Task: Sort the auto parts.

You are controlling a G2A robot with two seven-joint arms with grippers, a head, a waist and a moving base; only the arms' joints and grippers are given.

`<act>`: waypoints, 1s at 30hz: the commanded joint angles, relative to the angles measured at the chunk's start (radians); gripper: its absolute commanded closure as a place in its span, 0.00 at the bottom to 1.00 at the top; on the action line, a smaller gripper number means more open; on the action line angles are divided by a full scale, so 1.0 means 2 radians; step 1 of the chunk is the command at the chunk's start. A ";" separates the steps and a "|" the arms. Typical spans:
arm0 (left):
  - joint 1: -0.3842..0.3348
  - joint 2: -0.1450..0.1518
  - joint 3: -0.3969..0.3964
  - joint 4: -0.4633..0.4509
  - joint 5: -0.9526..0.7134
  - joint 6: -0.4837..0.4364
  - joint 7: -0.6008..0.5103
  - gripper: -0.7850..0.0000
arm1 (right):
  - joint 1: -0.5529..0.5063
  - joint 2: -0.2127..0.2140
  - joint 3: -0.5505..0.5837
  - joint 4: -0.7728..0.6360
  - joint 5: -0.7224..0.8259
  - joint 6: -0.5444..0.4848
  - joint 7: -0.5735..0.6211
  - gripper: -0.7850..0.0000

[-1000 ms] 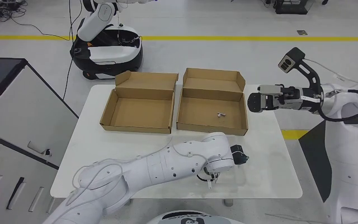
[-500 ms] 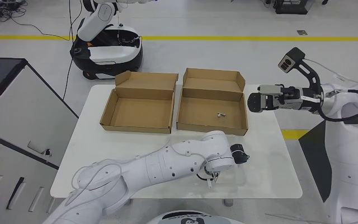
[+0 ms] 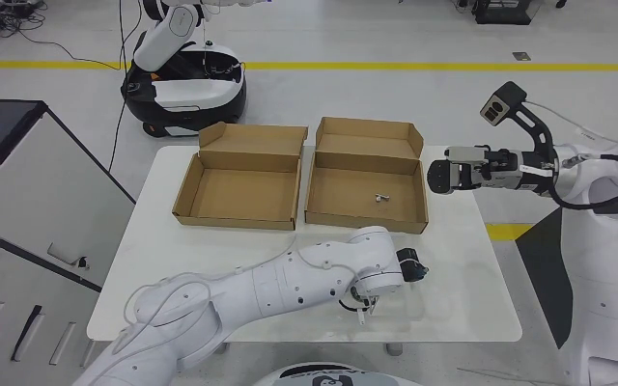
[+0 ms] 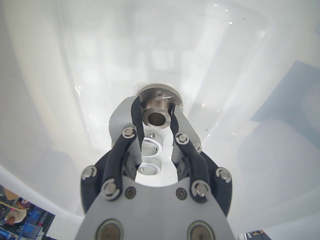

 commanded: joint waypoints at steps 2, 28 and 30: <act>-0.001 0.000 0.001 0.001 -0.002 0.000 0.000 0.72 | 0.000 0.000 0.000 0.000 0.000 0.000 0.000 0.00; 0.001 0.000 -0.006 0.004 -0.012 -0.009 0.000 0.58 | 0.000 0.000 0.000 0.000 0.000 0.000 0.000 0.00; 0.002 -0.001 -0.007 0.006 -0.012 -0.010 0.000 0.60 | 0.000 0.000 0.000 0.000 0.000 0.000 0.000 0.00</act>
